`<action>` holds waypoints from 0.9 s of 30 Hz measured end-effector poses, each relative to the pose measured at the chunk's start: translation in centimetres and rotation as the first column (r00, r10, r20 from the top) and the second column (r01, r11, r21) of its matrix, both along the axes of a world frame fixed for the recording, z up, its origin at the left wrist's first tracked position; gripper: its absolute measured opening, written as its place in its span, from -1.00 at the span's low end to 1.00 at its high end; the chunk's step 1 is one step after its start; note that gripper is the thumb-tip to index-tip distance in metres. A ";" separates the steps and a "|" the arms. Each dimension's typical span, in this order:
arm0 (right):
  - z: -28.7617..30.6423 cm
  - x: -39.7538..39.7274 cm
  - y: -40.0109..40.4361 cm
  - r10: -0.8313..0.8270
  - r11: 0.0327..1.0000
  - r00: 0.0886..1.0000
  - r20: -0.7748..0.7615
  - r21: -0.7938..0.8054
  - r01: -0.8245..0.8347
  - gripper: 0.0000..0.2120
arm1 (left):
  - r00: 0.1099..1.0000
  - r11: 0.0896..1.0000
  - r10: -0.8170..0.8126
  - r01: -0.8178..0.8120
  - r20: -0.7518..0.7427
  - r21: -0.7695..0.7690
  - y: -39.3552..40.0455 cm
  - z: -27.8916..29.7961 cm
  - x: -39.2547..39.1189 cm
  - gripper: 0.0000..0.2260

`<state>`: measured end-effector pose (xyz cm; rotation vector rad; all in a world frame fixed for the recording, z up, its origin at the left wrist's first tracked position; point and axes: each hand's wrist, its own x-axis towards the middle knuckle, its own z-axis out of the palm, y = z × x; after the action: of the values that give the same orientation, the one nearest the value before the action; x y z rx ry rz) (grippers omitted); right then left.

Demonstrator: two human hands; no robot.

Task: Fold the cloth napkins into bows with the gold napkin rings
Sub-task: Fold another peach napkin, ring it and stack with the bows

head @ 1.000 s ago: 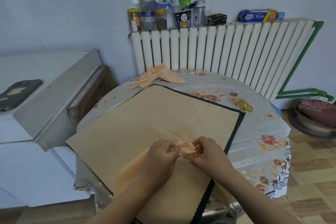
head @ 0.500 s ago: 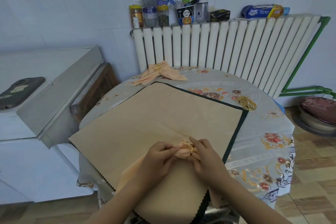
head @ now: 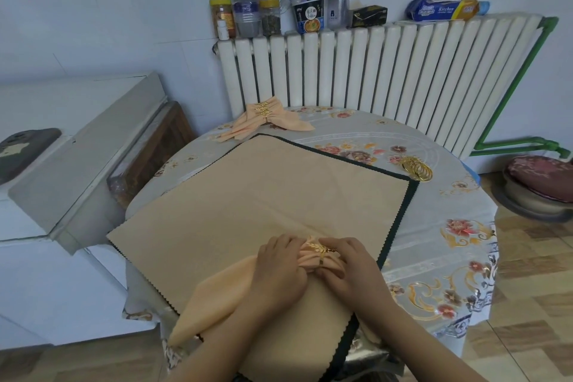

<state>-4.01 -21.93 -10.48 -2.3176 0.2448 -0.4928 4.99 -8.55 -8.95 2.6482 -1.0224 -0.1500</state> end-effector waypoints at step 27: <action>1.0 -0.6 -0.2 0.094 0.978 0.995 -0.033 0.191 -0.086 -0.57 | 0.746 0.978 -0.156 0.027 -0.648 -0.205 1.1 1.1 3.3 -0.64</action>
<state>-4.60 -22.15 -9.52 -2.1442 0.1969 -0.3597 8.32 -7.46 -7.85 2.0941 -0.8520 -0.9046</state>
